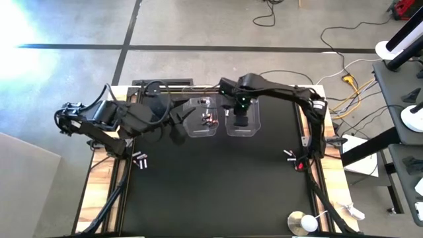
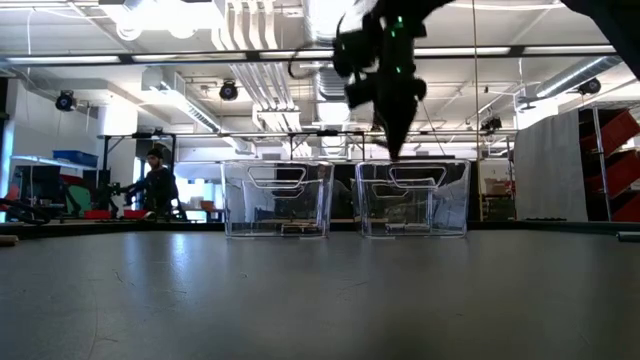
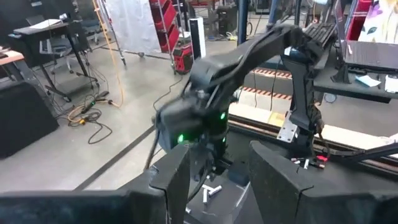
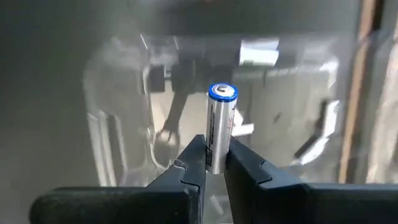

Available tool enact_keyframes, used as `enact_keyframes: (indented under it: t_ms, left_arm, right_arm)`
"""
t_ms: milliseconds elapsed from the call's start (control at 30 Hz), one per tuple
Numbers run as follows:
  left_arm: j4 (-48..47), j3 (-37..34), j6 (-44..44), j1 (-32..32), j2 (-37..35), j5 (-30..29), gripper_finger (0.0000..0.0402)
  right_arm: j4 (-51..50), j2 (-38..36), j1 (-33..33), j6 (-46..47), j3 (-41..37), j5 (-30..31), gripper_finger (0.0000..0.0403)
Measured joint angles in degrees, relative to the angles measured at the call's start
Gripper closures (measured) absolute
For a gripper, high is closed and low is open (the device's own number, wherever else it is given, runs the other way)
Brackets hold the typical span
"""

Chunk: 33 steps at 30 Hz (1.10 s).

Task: Sort batteries
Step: Put the white battery into the right transparent bin

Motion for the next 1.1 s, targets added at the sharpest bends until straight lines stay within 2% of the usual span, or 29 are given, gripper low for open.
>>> enact_keyframes:
  t_ms: [133,367,533,800,1100]
  left_arm:
    - [-0.02,0.00,0.02,-0.01,-0.07,0.00,0.0263]
    - [-0.07,0.00,0.02,-0.01,-0.07,0.00,0.0263]
    - [-0.05,0.00,0.03,0.00,-0.07,0.00,0.0263]
    - [-0.08,0.00,0.04,-0.01,-0.07,0.00,0.0263]
    - [-0.13,0.00,0.04,0.01,-0.07,-0.07,0.0263]
  right_arm:
    - [4.25,0.08,-2.84,-0.58,-6.99,-0.24,0.0370]
    - [14.63,0.26,-6.55,-1.25,-13.31,-0.27,0.0370]
    - [19.19,1.25,-8.13,-3.14,-14.29,-0.38,0.0370]
    - [18.92,6.74,-9.38,-5.16,-14.23,-0.20,0.0370]
    - [20.25,8.12,-10.79,-5.26,-14.23,-0.12,0.0370]
